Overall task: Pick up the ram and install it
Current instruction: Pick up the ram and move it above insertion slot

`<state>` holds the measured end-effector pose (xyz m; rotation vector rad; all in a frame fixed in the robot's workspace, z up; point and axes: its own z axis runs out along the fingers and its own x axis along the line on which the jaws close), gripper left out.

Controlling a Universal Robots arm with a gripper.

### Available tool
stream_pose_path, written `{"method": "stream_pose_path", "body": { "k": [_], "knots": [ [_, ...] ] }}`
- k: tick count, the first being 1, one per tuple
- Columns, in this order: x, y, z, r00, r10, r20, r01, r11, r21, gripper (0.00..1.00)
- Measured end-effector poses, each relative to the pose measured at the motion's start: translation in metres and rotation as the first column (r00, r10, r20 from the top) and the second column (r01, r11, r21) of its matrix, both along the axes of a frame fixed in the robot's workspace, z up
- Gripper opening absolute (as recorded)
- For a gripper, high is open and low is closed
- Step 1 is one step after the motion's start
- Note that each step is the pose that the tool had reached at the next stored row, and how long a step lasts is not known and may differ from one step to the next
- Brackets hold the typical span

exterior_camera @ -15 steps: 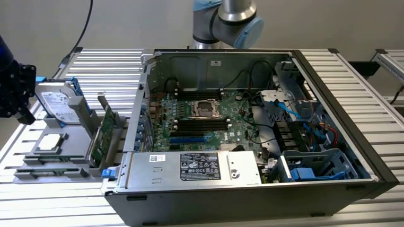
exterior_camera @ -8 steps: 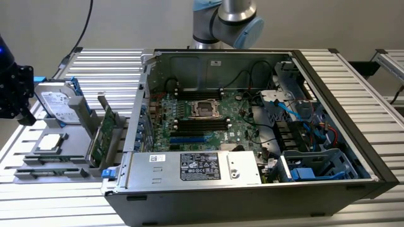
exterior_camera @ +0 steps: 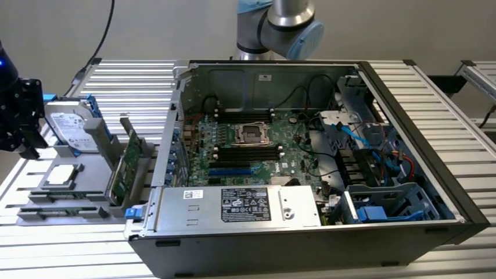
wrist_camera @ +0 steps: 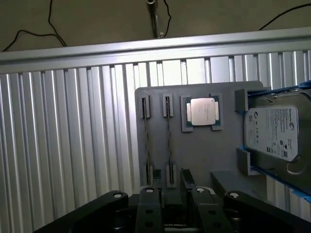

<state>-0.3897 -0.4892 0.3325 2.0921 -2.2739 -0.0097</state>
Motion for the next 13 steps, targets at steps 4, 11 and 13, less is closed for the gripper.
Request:
{"method": "stream_pose_path", "body": {
  "k": [4, 11, 13],
  "knots": [
    [-0.004, 0.0000, -0.0071, 1.0000, 0.003, 0.0000, -0.003, 1.0000, -0.0001, 0.30],
    [-0.010, -0.0006, -0.0200, 0.9999, 0.017, 0.0001, -0.017, 0.9999, -0.0001, 0.30],
    [-0.010, -0.0008, -0.0237, 0.9997, 0.023, 0.0001, -0.023, 0.9997, 0.0000, 0.30]
  ]
}}
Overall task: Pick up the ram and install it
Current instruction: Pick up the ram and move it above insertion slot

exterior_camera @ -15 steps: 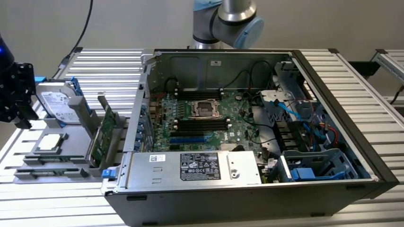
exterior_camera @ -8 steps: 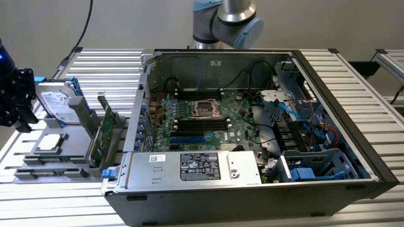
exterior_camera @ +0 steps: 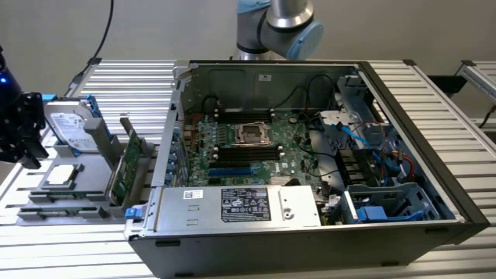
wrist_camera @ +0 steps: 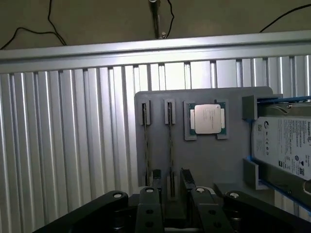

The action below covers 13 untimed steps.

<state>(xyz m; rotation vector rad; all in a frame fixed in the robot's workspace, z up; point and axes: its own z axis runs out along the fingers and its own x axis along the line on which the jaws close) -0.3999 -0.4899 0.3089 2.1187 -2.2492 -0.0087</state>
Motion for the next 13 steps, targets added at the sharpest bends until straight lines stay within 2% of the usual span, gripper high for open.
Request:
{"method": "stream_pose_path", "body": {
  "k": [8, 13],
  "knots": [
    [-0.001, -0.0015, -0.0144, 0.9996, 0.029, -0.0001, -0.029, 0.9996, -0.0001, 0.30],
    [-0.001, -0.0073, -0.0234, 0.9994, 0.035, -0.0002, -0.035, 0.9994, -0.0002, 0.30]
  ]
}}
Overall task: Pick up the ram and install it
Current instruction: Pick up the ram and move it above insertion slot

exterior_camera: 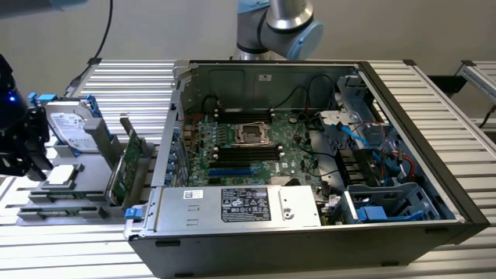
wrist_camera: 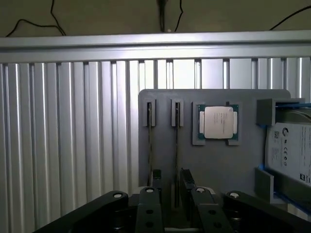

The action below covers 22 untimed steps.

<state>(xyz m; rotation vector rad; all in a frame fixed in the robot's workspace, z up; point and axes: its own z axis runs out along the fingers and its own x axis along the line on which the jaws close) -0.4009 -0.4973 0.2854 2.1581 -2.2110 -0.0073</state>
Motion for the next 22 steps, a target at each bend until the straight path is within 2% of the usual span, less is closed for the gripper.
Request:
{"method": "stream_pose_path", "body": {
  "k": [6, 7, 13, 22],
  "knots": [
    [0.000, -0.0090, -0.0110, 1.0000, 0.007, 0.0001, -0.007, 1.0000, 0.0001, 0.30],
    [0.000, -0.0120, -0.0146, 0.9999, 0.010, 0.0001, -0.010, 0.9999, 0.0000, 0.30],
    [0.000, -0.0202, -0.0256, 0.9998, 0.020, 0.0002, -0.020, 0.9998, 0.0001, 0.30],
    [0.000, -0.0212, -0.0418, 0.9985, 0.054, 0.0001, -0.054, 0.9985, 0.0000, 0.30]
  ]
}}
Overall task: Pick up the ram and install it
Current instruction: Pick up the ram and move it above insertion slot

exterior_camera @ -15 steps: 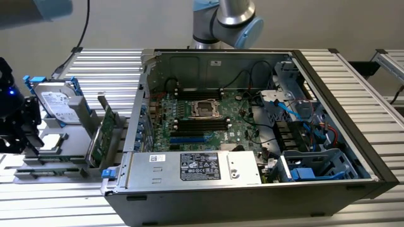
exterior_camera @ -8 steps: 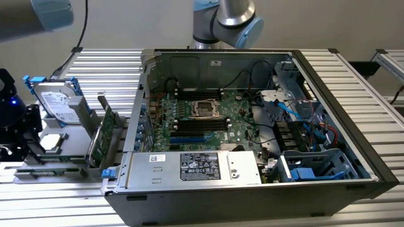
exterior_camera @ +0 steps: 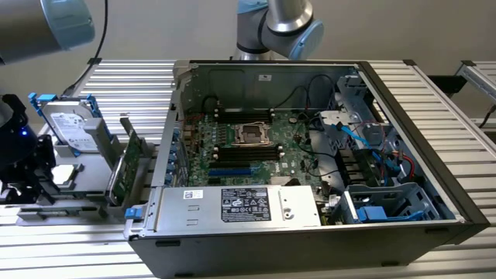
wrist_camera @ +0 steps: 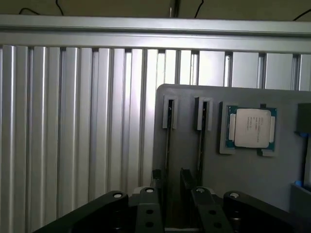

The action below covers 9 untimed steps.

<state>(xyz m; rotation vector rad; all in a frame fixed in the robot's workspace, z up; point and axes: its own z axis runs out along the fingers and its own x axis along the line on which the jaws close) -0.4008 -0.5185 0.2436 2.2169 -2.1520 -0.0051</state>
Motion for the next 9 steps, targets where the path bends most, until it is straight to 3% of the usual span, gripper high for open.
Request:
{"method": "stream_pose_path", "body": {
  "k": [9],
  "knots": [
    [0.002, -0.0001, -0.0165, 0.9996, 0.029, 0.0000, -0.029, 0.9996, -0.0004, 0.30]
  ]
}}
